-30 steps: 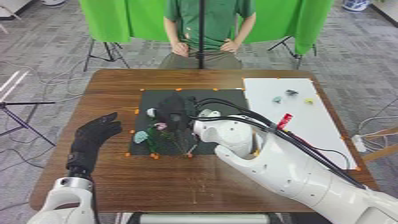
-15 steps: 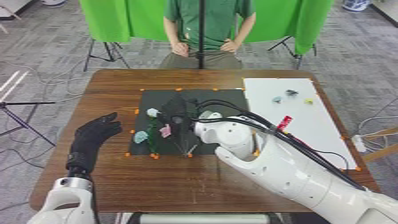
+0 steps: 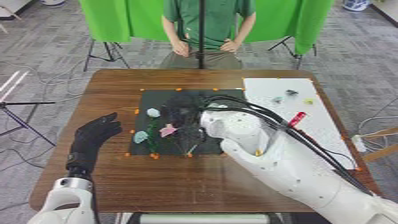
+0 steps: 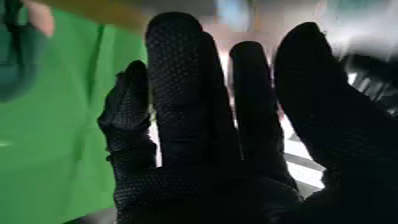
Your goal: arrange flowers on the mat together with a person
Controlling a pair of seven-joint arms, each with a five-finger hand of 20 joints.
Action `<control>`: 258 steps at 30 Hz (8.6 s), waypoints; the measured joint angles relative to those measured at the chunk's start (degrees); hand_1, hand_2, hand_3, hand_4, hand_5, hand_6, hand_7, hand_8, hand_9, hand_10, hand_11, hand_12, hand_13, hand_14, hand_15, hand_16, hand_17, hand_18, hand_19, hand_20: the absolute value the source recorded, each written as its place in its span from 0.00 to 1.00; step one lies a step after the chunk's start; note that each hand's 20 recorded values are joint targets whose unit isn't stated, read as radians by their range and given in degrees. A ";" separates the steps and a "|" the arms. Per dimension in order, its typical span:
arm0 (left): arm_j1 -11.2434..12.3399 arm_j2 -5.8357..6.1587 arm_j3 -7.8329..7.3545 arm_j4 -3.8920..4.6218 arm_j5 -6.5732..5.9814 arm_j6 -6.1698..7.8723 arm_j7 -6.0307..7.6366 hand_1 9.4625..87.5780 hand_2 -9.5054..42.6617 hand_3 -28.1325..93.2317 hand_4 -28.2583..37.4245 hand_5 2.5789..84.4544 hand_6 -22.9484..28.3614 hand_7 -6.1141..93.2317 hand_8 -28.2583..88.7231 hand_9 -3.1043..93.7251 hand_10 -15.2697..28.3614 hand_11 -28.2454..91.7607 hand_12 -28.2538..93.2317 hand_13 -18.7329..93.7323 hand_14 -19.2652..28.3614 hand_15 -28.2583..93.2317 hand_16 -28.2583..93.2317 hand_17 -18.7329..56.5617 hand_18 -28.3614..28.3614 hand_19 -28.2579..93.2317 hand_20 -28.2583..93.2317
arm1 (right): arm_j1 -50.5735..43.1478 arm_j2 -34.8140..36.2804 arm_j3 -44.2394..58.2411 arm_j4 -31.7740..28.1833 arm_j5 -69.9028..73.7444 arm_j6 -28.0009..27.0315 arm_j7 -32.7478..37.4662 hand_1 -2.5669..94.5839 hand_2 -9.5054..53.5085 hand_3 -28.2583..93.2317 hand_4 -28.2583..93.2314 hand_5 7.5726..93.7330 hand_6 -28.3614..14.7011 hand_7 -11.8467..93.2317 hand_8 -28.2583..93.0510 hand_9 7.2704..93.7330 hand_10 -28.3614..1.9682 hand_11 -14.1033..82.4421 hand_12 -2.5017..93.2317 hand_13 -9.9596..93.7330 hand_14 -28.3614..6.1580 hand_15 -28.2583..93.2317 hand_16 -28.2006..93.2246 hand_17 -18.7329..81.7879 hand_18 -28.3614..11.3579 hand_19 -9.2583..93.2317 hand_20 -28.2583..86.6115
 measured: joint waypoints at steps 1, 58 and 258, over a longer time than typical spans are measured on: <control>0.00 -0.02 0.00 0.00 0.00 0.00 0.00 0.24 0.21 0.75 0.12 0.56 0.56 0.21 0.20 0.52 0.69 0.42 0.34 0.50 0.84 0.44 0.23 0.34 0.80 0.42 0.39 | -1.21 0.05 2.33 -1.83 2.17 0.18 1.06 0.45 0.00 0.85 0.02 0.57 0.73 0.28 0.14 0.69 0.51 0.25 0.20 0.81 0.62 0.61 0.53 0.51 0.21 0.79 0.76; 0.79 -0.63 2.02 1.19 -2.89 -1.74 9.13 0.25 0.26 0.77 0.11 0.57 0.53 0.22 0.19 0.54 0.68 0.42 0.34 0.52 0.82 0.44 0.23 0.36 0.77 0.39 0.39 | -61.85 -14.04 55.87 -21.24 79.32 23.46 -15.76 0.11 0.22 0.90 0.09 0.51 0.69 0.25 0.15 0.50 0.48 0.21 0.17 0.46 0.47 0.34 0.36 0.41 0.35 0.17 0.52; 0.38 -0.50 1.88 0.83 -2.47 -0.97 8.01 0.24 0.24 0.77 0.11 0.57 0.54 0.22 0.19 0.53 0.68 0.42 0.34 0.51 0.82 0.43 0.24 0.35 0.78 0.39 0.39 | -8.70 8.64 9.59 1.39 8.59 7.01 11.20 0.51 0.00 0.79 0.04 0.76 0.74 0.28 0.25 0.91 0.63 0.32 0.38 0.90 0.67 0.64 0.54 0.55 0.18 0.83 0.74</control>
